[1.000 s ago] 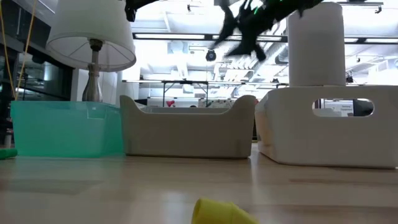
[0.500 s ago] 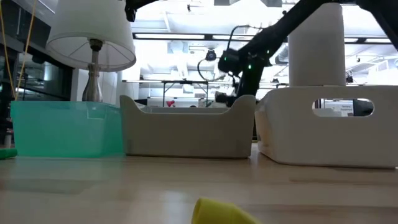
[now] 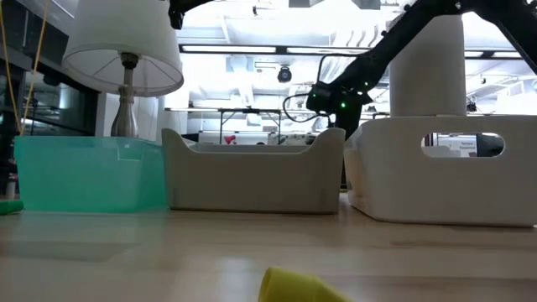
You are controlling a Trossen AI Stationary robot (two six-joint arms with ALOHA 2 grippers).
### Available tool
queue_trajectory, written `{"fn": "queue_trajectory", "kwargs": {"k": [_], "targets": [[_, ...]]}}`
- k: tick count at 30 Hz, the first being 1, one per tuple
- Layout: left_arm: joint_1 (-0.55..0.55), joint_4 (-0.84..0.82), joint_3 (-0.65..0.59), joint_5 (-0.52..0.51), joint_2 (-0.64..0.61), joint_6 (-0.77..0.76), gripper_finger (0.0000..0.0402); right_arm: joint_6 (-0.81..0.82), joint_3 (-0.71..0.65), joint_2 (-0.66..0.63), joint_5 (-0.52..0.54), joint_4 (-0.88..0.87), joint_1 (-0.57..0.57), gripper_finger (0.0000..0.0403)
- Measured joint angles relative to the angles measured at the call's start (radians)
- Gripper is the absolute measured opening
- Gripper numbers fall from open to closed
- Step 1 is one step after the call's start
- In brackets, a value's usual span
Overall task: Sort crayons
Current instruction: Put the green crayon into the white bin
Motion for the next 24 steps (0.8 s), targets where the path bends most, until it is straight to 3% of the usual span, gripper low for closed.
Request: {"fn": "queue_trajectory", "kwargs": {"k": [7, 12, 24], "targets": [[0.000, 0.000, 0.000, 0.000, 0.000, 0.000, 0.0170, 0.036, -0.001, 0.067, -0.109, 0.043, -0.025, 0.0001], [0.000, -0.001, 0.000, 0.000, 0.000, -0.001, 0.0170, 0.070, -0.002, 0.092, -0.108, 0.074, -0.023, 0.0001], [0.000, -0.001, 0.000, 0.000, 0.000, 0.000, 0.0170, -0.049, -0.002, 0.074, -0.151, 0.086, -0.012, 0.0000]]}}
